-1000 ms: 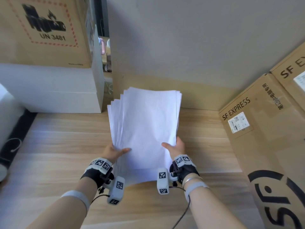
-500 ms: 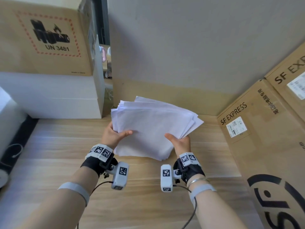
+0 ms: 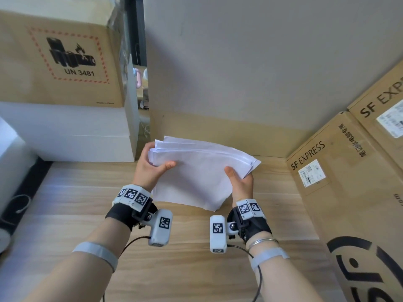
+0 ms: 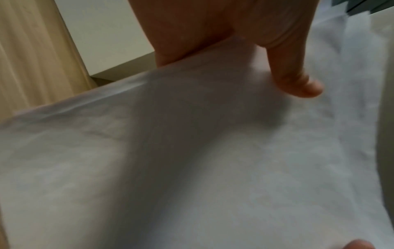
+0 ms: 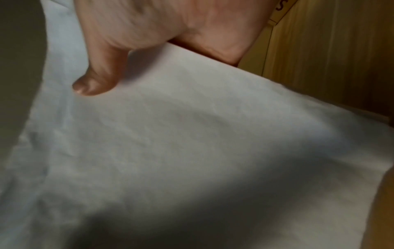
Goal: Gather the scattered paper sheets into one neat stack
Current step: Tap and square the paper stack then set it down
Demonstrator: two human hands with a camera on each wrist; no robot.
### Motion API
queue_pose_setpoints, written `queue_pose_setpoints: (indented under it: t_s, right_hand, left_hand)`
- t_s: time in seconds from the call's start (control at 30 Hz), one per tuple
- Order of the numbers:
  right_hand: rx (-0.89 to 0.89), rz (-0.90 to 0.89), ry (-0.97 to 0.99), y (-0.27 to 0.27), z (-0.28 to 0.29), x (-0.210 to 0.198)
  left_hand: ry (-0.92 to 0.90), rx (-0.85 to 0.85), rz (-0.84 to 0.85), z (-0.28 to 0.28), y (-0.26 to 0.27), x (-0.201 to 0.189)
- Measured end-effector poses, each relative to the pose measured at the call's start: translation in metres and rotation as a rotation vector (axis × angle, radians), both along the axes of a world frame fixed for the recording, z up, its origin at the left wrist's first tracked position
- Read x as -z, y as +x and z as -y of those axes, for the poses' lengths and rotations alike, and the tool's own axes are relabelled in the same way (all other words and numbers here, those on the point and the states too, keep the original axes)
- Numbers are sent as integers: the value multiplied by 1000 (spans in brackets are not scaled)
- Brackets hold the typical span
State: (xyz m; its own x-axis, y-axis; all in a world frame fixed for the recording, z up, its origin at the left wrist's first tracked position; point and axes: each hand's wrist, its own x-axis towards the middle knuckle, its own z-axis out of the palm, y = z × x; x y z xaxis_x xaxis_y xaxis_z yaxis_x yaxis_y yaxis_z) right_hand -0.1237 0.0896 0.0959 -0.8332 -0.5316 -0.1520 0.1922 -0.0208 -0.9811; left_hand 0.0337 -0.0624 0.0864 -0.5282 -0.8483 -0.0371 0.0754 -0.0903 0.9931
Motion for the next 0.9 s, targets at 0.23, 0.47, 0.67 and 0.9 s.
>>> queue_pose_setpoints:
  t_s: [0.23, 0.47, 0.67, 0.9]
  right_hand:
    - [109, -14, -117, -8, 18, -23]
    - [221, -120, -14, -16, 27, -32]
    - [210, -76, 42, -16, 24, -14]
    - [121, -40, 22, -12, 28, -16]
  left_hand:
    - [-132, -136, -50, -2, -17, -36]
    - [-117, -274, 11, 4, -34, -46]
    - [-70, -190, -18, 2, -25, -34]
    - [-336, 77, 138, -2, -14, -19]
